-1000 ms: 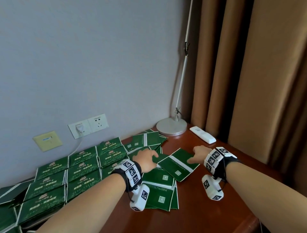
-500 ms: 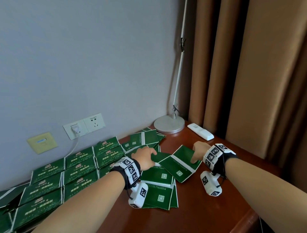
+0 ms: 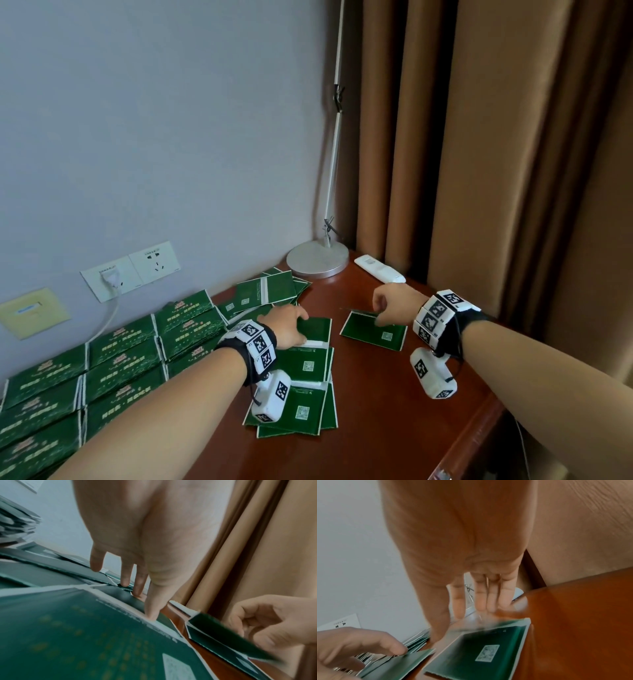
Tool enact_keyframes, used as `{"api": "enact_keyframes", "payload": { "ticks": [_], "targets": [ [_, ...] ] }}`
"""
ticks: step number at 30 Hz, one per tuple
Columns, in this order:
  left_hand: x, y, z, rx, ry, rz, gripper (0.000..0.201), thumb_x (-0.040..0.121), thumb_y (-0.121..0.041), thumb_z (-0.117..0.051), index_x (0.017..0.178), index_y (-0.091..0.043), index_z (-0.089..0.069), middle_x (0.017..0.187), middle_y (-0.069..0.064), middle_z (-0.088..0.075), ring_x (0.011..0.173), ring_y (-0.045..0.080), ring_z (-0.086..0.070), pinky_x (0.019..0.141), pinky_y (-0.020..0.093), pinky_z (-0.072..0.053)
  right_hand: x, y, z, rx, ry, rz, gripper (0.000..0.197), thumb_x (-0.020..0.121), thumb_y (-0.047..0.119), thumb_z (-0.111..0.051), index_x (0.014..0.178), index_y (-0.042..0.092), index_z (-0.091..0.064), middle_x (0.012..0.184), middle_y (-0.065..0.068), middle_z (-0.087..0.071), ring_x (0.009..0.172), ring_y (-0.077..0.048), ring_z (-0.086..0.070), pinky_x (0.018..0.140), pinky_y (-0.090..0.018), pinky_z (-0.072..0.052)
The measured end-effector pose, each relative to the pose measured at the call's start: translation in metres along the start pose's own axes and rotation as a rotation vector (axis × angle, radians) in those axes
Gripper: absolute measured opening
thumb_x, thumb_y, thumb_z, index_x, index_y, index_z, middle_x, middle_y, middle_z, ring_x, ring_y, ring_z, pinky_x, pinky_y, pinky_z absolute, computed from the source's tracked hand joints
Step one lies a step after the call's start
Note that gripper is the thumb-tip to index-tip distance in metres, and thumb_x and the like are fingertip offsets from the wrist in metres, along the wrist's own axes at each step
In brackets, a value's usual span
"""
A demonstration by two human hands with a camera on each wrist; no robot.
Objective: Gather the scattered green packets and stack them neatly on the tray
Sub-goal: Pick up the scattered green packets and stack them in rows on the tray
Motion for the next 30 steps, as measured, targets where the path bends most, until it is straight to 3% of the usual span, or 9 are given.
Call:
{"api": "enact_keyframes", "payload": {
  "ticks": [3,12,20,25,30],
  "targets": [
    [0.001,-0.002,0.001,0.014,0.016,0.005,0.054,0.085,-0.031,-0.068,0.136,-0.034,-0.05,0.145,-0.006,-0.047,0.132,0.022,-0.044,0.111,0.053,-0.031,-0.004,-0.003,-0.004,0.015,0.074,0.033,0.029,0.075,0.038,-0.078,0.096,0.021,-0.066,0.098,0.007,-0.061,0.088,-0.01,-0.059,0.066,-0.022,-0.046],
    [0.002,-0.004,-0.001,0.037,0.089,0.021,0.057,0.089,-0.029,-0.064,0.142,-0.034,-0.043,0.145,-0.006,-0.047,0.134,0.022,-0.043,0.113,0.053,-0.027,-0.002,-0.022,-0.018,-0.129,0.081,-0.127,0.067,0.079,0.049,-0.071,0.135,0.021,-0.048,0.131,-0.002,-0.049,0.117,-0.019,-0.05,0.093,-0.032,-0.048],
    [0.007,-0.003,-0.004,0.029,0.071,0.015,0.069,0.081,-0.028,-0.073,0.143,-0.034,-0.042,0.15,-0.006,-0.038,0.136,0.02,-0.039,0.113,0.055,-0.027,0.001,-0.021,-0.028,-0.217,0.072,-0.161,0.063,0.078,0.055,-0.068,0.131,0.024,-0.053,0.122,-0.003,-0.044,0.118,-0.024,-0.042,0.087,-0.034,-0.043],
    [0.004,-0.003,0.003,0.032,-0.055,0.013,0.077,0.072,-0.03,-0.081,0.14,-0.034,-0.044,0.134,0.001,-0.042,0.129,0.026,-0.041,0.11,0.056,-0.03,0.001,-0.019,-0.031,-0.225,0.063,-0.178,0.063,0.076,0.054,-0.069,0.129,0.024,-0.053,0.121,-0.003,-0.044,0.117,-0.023,-0.042,0.089,-0.034,-0.044],
    [-0.008,-0.001,0.013,0.004,-0.16,-0.004,0.054,0.082,-0.015,-0.073,0.131,-0.03,-0.054,0.123,-0.003,-0.047,0.115,0.021,-0.053,0.11,0.058,-0.032,0.0,-0.016,-0.031,-0.233,0.061,-0.197,0.062,0.076,0.052,-0.07,0.128,0.025,-0.053,0.122,-0.003,-0.044,0.117,-0.024,-0.042,0.091,-0.036,-0.045]
  ]
}}
Point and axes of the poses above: each hand's wrist, its own x-axis towards the middle knuckle, its own z-axis out of the back of the hand, y = z × x, the point moved 2 cm from there along x, towards the middle knuckle
